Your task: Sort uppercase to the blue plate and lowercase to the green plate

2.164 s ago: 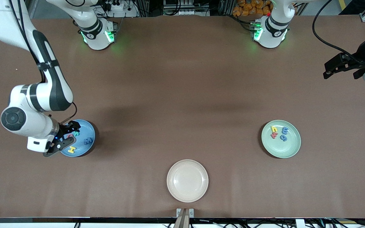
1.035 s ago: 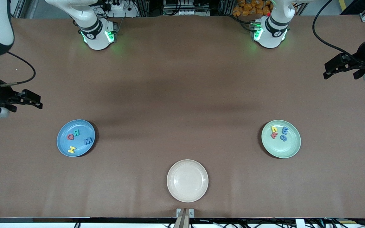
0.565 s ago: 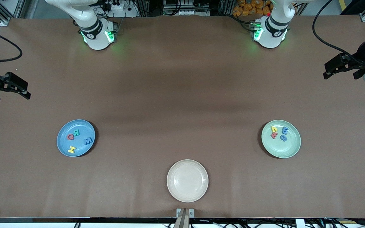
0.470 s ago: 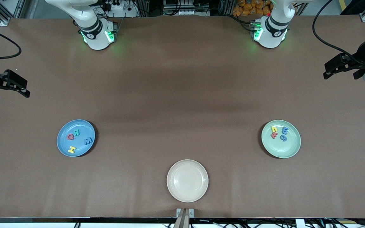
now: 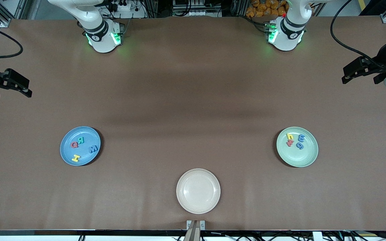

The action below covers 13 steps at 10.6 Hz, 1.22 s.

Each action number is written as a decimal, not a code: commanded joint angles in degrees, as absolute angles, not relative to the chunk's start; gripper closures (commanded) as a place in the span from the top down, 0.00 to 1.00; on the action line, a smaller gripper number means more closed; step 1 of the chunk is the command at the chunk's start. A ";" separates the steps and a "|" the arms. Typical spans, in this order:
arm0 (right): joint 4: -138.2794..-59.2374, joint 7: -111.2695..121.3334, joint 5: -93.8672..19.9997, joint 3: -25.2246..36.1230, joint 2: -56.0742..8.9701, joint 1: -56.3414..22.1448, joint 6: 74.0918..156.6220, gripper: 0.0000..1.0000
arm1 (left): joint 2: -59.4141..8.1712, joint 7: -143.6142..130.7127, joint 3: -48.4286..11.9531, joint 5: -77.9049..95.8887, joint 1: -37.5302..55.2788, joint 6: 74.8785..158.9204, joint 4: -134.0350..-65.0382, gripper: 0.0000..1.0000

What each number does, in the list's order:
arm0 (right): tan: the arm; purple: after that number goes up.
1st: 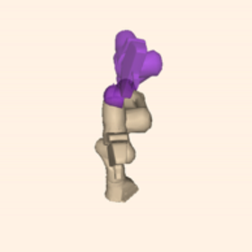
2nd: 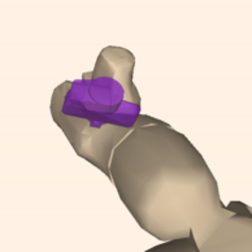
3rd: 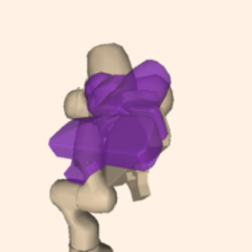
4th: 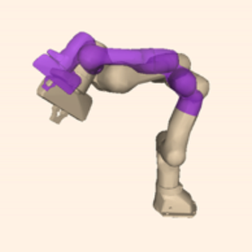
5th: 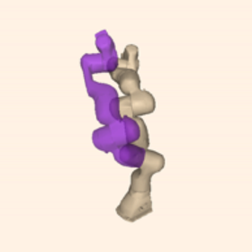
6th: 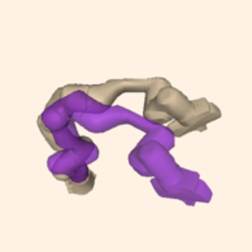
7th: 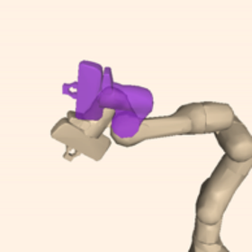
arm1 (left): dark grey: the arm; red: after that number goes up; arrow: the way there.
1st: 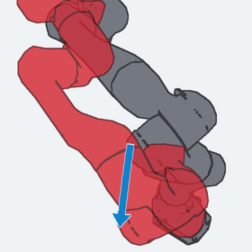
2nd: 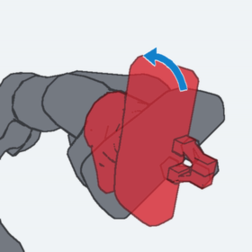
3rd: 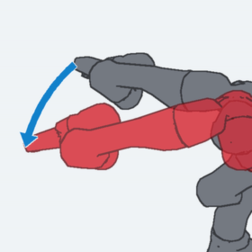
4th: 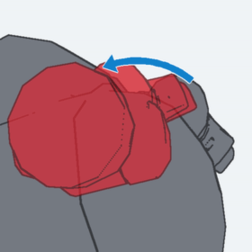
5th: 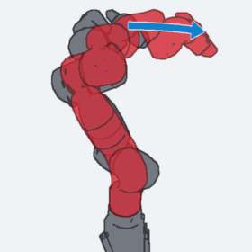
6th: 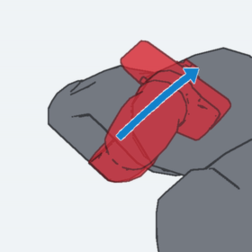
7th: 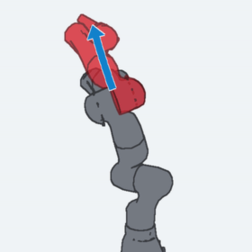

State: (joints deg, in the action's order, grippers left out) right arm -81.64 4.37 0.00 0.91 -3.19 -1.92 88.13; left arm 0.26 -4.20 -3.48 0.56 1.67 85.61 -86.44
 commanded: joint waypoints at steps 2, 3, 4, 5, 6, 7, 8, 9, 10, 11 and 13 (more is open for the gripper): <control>-82.00 3.25 0.79 0.00 -1.58 -1.14 87.19 1.00 | 0.53 -4.31 -3.78 -0.97 1.58 85.25 -86.40 1.00; -82.00 3.25 0.79 0.00 -1.58 -1.14 87.10 1.00 | 0.53 -4.31 -3.78 -0.97 1.58 85.25 -86.40 1.00; -82.09 3.25 0.79 0.00 -1.50 -1.14 87.10 1.00 | 0.53 -4.31 -3.78 -0.97 1.58 85.25 -86.40 1.00; -82.18 3.25 0.70 0.00 -1.41 -1.14 87.10 1.00 | 0.53 -4.22 -3.78 -0.97 1.58 85.25 -86.40 1.00; -82.26 3.25 0.70 0.09 -1.32 -1.14 87.10 1.00 | 0.53 -4.22 -3.78 -0.97 1.58 85.25 -86.40 1.00; -82.27 3.25 0.70 0.26 -1.32 -1.14 87.01 1.00 | 0.53 -4.04 -3.78 -0.97 1.58 85.25 -86.31 1.00; -82.27 3.25 0.70 0.44 -1.32 -1.06 86.92 1.00 | 0.53 -3.87 -3.69 -0.88 1.50 85.25 -86.31 1.00; -82.35 3.16 0.70 0.53 -1.32 -1.05 86.84 1.00 | 0.53 -3.95 -3.52 -0.70 1.49 85.25 -86.22 1.00; -82.35 3.16 0.70 0.44 -1.32 -0.88 86.57 1.00 | 0.53 -4.39 -3.60 -0.70 1.67 85.25 -86.13 1.00; -82.35 3.16 0.70 0.44 -1.32 -0.88 86.57 1.00 | 0.44 -4.13 -3.52 -0.70 1.67 85.25 -85.96 1.00; -82.35 3.16 0.70 0.53 -1.32 -0.88 86.57 1.00 | 0.44 -4.04 -3.52 -0.70 1.58 85.25 -85.43 1.00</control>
State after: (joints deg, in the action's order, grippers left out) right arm -81.64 3.98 0.04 1.06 -2.55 -1.43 87.03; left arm 0.26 -4.20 -3.43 0.56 1.62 85.62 -86.18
